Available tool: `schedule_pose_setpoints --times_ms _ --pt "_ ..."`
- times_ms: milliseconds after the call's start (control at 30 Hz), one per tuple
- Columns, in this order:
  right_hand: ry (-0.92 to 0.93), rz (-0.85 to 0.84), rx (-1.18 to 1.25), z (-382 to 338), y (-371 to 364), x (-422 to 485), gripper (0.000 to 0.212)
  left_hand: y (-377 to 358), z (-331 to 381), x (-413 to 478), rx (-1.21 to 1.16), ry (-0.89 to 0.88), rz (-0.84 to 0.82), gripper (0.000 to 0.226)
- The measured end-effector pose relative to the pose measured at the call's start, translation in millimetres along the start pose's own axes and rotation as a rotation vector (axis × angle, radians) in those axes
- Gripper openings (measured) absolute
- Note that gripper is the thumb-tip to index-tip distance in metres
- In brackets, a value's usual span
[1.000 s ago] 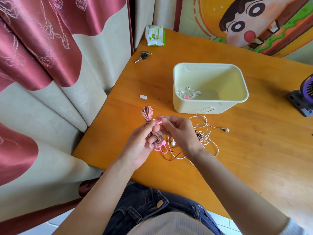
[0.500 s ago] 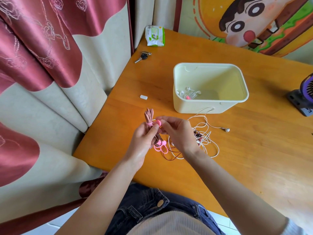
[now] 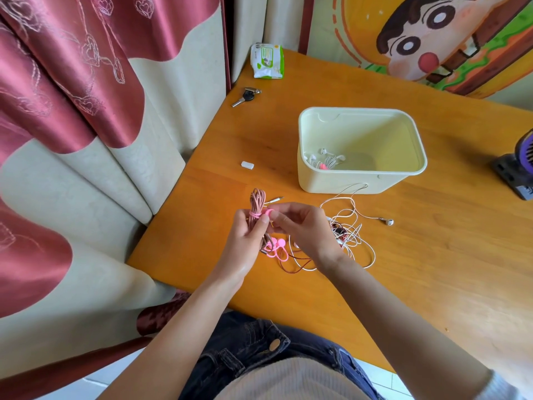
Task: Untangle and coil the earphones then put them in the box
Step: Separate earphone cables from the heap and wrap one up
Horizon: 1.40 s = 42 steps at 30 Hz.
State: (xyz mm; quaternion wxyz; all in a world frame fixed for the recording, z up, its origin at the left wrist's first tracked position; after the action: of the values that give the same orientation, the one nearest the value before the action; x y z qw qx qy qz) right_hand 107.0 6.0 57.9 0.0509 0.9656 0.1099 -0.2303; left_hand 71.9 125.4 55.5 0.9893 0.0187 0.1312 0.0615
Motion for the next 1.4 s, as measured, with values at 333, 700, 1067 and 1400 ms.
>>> schedule_pose_setpoints --times_ms 333,700,1067,1400 --pt "-0.019 -0.145 0.018 -2.5 2.3 -3.0 0.025 9.4 3.7 3.1 0.031 -0.037 -0.137 0.013" --pt "-0.184 -0.161 0.155 3.0 7.5 -0.3 0.016 12.1 5.3 0.3 0.072 -0.002 -0.252 0.023" --pt "-0.022 -0.103 0.094 -1.4 2.6 -7.3 0.014 13.5 9.4 0.0 -0.113 0.135 -0.257 0.017" --pt "-0.462 -0.279 0.335 13.3 2.0 -0.4 0.013 17.0 2.4 -2.5 0.029 0.158 -0.315 0.016"
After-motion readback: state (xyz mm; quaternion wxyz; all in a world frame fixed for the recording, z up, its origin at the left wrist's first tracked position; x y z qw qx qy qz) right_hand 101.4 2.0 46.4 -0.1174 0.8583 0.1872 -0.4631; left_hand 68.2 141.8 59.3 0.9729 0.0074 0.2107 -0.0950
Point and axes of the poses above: each hand's wrist, its own x-axis towards the middle knuckle, its own y-axis out of the back of the hand, z = x × y, the point moved 2 cm from there along x, towards the middle knuckle, and after that the axes turned 9 degrees about -y, right-handed, at the moved point
